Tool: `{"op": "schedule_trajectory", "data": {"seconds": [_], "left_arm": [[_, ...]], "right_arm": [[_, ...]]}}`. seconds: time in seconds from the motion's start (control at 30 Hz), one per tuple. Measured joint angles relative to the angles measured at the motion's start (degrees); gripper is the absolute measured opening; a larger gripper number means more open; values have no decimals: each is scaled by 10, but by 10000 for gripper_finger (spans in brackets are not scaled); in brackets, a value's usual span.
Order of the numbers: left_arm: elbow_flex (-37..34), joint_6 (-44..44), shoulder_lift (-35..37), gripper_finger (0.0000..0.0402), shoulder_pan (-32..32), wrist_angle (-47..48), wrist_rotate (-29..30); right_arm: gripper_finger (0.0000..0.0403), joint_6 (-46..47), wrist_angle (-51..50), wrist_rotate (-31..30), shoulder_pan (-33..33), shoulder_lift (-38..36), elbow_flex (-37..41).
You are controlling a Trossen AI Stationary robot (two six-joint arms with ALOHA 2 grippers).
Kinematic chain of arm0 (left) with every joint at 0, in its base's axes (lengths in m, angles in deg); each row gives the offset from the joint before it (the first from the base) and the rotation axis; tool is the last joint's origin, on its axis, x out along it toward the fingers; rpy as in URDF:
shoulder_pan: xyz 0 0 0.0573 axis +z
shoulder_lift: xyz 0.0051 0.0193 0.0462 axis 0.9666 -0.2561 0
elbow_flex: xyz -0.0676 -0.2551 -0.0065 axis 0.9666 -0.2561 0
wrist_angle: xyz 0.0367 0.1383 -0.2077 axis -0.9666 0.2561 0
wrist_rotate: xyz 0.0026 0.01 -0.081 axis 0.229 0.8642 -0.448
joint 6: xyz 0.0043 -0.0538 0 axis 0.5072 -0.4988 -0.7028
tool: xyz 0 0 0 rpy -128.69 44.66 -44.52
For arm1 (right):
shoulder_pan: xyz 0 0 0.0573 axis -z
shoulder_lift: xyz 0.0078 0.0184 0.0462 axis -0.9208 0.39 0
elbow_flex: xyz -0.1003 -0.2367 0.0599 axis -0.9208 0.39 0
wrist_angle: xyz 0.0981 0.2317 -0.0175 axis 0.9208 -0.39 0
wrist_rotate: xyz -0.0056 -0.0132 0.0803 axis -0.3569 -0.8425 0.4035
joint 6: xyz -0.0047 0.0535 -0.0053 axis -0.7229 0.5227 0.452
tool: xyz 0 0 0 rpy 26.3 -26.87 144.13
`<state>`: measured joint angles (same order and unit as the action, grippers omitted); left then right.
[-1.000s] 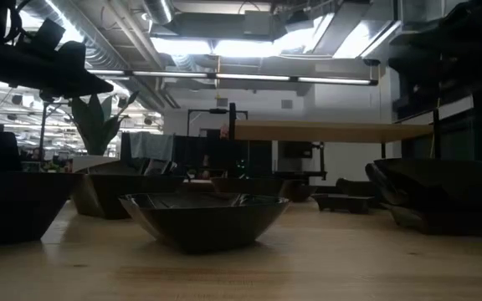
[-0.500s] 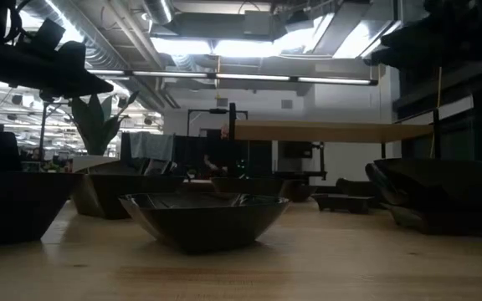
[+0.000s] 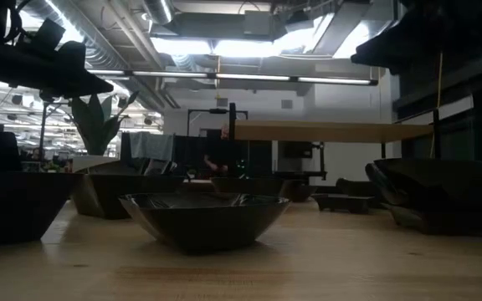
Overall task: Pick & Place Mini shaped plates
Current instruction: Put the black distorted square plate on the shelf
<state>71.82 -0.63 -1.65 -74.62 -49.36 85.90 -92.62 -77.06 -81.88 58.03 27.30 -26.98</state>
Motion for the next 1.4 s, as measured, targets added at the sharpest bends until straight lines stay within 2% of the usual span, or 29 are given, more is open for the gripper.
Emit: {"op": "schedule_trajectory", "data": {"seconds": [0.2, 0.43, 0.6, 0.73, 0.97, 1.17, 1.3, 1.4], "left_arm": [[0, 0, 0, 15, 0, 0, 0], [0, 0, 0, 15, 0, 0, 0], [0, 0, 0, 15, 0, 0, 0], [0, 0, 0, 15, 0, 0, 0], [0, 0, 0, 15, 0, 0, 0], [0, 0, 0, 15, 0, 0, 0], [0, 0, 0, 15, 0, 0, 0], [0, 0, 0, 15, 0, 0, 0]], "right_arm": [[129, -37, -36, 12, 0, 18, -24], [94, -30, -177, 16, 0, 18, -86], [50, 14, -282, 21, 0, 18, -122], [9, 84, -352, 73, 0, 19, -141], [22, 178, -411, 161, -1, 32, -170], [17, 234, -460, 227, -1, 38, -190], [15, 315, -488, 270, -1, 38, -201], [23, 378, -515, 279, -1, 38, -204]]}}
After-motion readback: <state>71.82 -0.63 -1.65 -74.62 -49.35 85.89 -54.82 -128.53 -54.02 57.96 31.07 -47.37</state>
